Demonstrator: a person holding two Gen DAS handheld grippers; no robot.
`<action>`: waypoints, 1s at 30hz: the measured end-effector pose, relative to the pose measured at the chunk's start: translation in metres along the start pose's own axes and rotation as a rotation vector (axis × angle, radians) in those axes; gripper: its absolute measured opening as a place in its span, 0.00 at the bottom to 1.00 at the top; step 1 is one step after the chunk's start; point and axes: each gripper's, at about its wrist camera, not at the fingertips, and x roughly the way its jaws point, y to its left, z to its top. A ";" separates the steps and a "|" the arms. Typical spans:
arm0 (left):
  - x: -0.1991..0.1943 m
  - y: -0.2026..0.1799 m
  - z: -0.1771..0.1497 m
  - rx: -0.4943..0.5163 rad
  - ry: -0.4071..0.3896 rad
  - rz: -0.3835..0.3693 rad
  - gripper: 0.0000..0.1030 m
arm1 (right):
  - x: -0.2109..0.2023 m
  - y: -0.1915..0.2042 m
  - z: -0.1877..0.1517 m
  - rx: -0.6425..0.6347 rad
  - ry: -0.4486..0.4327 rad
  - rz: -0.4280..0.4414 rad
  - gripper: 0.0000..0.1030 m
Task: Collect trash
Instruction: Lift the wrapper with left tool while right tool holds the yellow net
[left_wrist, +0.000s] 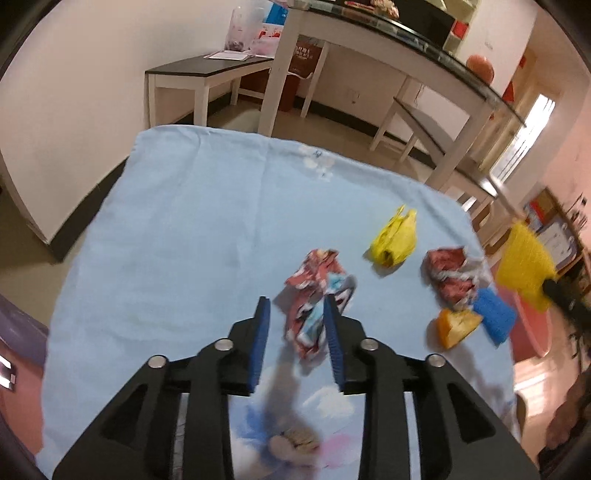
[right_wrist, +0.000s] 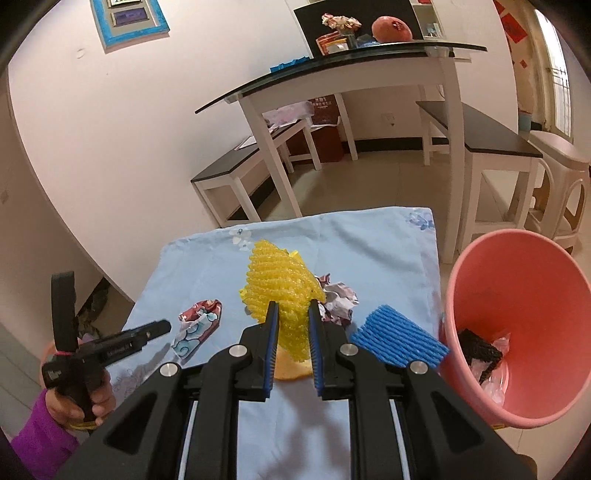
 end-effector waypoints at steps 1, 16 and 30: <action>0.002 -0.001 0.002 -0.007 -0.002 -0.008 0.32 | -0.001 -0.001 0.000 0.002 0.000 -0.001 0.15; 0.017 -0.032 -0.027 0.098 -0.016 0.079 0.24 | -0.006 -0.017 -0.008 0.040 0.001 -0.002 0.15; -0.026 -0.065 -0.020 0.187 -0.111 0.021 0.01 | -0.017 -0.030 -0.016 0.068 -0.021 -0.010 0.15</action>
